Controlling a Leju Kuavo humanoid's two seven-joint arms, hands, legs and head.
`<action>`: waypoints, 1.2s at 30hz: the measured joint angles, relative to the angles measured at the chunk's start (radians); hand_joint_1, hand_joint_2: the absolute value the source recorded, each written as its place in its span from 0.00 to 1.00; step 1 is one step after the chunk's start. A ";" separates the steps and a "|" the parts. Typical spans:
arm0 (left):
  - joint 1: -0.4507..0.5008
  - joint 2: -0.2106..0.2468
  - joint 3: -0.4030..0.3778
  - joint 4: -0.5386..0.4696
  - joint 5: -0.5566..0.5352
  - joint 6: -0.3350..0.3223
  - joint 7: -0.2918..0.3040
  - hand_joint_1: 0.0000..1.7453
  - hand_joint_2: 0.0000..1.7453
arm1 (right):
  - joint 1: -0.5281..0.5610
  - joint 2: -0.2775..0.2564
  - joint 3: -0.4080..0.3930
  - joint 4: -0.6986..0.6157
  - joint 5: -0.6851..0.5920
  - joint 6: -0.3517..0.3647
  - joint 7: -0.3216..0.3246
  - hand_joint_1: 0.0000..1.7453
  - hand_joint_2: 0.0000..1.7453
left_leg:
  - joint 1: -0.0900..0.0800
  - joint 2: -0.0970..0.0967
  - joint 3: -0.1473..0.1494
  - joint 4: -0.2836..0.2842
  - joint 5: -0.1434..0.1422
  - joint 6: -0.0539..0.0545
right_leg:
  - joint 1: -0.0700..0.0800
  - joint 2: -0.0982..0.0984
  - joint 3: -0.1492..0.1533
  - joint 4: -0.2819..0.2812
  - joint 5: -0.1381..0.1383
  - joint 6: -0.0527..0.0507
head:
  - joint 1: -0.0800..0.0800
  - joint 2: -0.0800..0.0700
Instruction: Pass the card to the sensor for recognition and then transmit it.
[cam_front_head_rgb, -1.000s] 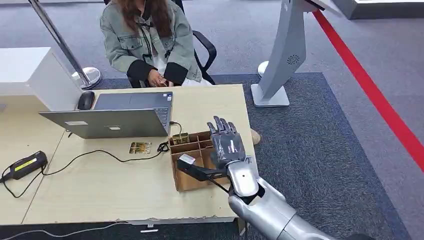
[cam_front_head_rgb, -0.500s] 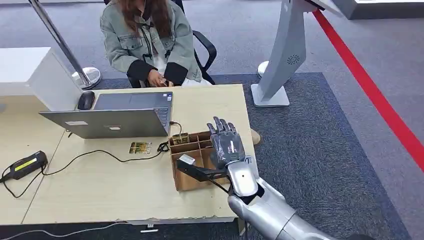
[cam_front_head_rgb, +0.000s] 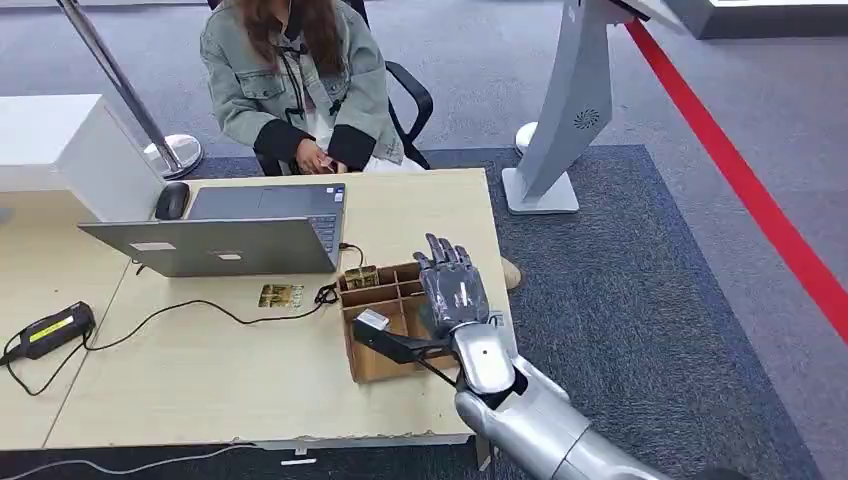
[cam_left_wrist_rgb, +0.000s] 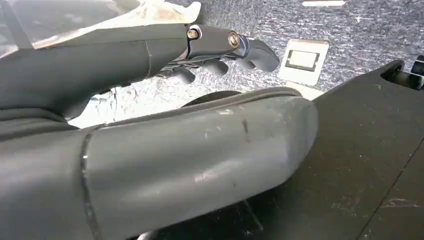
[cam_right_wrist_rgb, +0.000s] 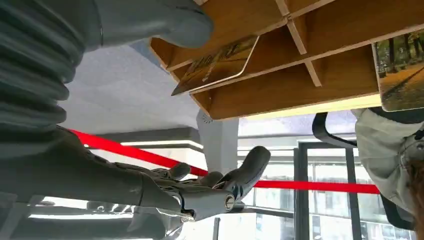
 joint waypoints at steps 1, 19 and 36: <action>0.000 0.000 0.000 0.000 0.000 0.000 0.000 0.00 0.00 | 0.000 0.000 0.000 0.000 0.000 0.000 0.000 0.37 1.00 | 0.000 0.000 0.000 0.000 0.000 0.000 | 0.000 0.000 0.000 0.000 0.000 0.000 | 0.000 0.000; 0.000 0.000 0.000 0.000 -0.001 0.002 0.000 0.00 0.00 | 0.000 0.000 0.001 0.000 -0.003 0.000 0.001 0.40 1.00 | 0.000 0.000 0.000 0.000 0.000 0.000 | 0.000 0.000 0.000 0.000 0.000 0.000 | 0.000 0.000; 0.000 0.000 0.000 0.000 -0.001 0.003 0.000 0.00 0.00 | 0.000 0.000 0.001 0.000 -0.008 0.004 0.001 0.42 1.00 | 0.000 0.000 0.000 0.000 0.000 0.000 | 0.000 0.000 0.000 0.000 0.000 0.000 | 0.000 0.000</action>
